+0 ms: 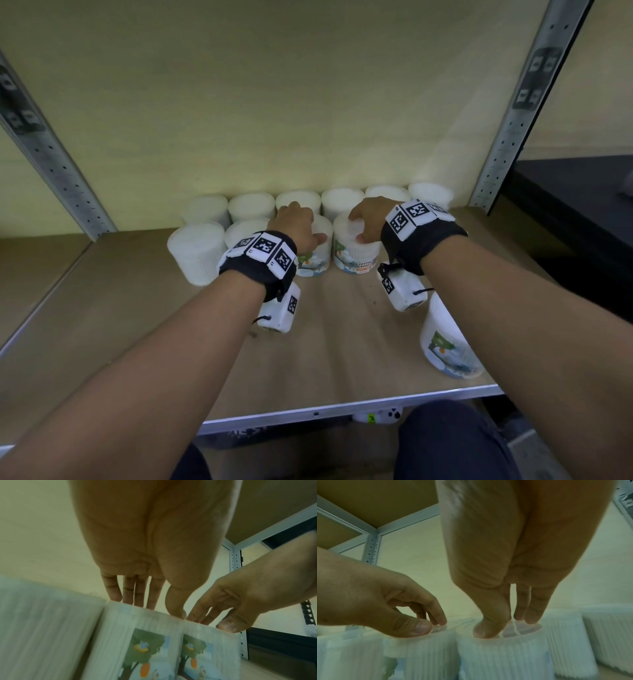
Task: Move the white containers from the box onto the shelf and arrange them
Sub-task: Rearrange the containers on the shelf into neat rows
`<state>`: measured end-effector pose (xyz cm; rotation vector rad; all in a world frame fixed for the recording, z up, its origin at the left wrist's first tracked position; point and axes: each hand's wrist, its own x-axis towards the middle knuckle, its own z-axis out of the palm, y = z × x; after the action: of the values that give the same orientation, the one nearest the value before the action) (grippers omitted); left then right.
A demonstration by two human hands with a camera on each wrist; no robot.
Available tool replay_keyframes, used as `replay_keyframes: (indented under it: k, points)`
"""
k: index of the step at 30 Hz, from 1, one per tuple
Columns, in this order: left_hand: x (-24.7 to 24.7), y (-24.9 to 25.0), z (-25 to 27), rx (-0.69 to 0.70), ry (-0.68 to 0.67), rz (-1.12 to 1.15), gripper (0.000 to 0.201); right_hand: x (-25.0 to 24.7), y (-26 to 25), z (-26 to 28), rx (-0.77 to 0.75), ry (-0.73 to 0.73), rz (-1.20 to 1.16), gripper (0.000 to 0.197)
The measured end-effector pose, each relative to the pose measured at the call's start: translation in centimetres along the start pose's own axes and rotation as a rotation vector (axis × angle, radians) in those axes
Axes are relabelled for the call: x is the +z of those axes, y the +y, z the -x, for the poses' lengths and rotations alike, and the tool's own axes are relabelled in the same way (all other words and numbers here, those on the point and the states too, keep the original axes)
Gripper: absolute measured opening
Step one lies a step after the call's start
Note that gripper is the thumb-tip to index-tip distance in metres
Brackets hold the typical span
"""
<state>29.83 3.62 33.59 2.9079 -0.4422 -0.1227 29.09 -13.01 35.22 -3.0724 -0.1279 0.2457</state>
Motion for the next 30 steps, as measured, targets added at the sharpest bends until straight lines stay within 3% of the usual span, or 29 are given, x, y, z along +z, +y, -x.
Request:
replay_keyframes:
  k: [11, 13, 15, 18, 23, 30]
  points:
    - [-1.3, -1.1, -0.1, 0.106, -0.170, 0.075, 0.056, -0.1, -0.1, 0.3, 0.003, -0.005, -0.002, 0.061]
    - [-1.4, -1.3, -0.1, 0.102, -0.108, 0.158, 0.053, -0.1, -0.1, 0.3, 0.003, -0.003, 0.000, 0.060]
    - [-1.2, -1.1, -0.1, 0.065, 0.050, 0.232, 0.046, -0.2, -0.2, 0.3, 0.004, -0.011, 0.007, 0.060]
    - [-0.3, -0.8, -0.2, -0.011, 0.178, 0.240, 0.051, -0.2, -0.1, 0.3, 0.002, -0.010, 0.008, 0.060]
    - [1.2, -0.7, -0.3, -0.008, 0.101, 0.090, 0.055, -0.2, -0.1, 0.3, 0.001, -0.015, 0.011, 0.061]
    - [0.6, -1.3, -0.4, 0.029, 0.041, 0.146, 0.051, -0.2, -0.1, 0.2, 0.002, -0.033, 0.006, 0.061]
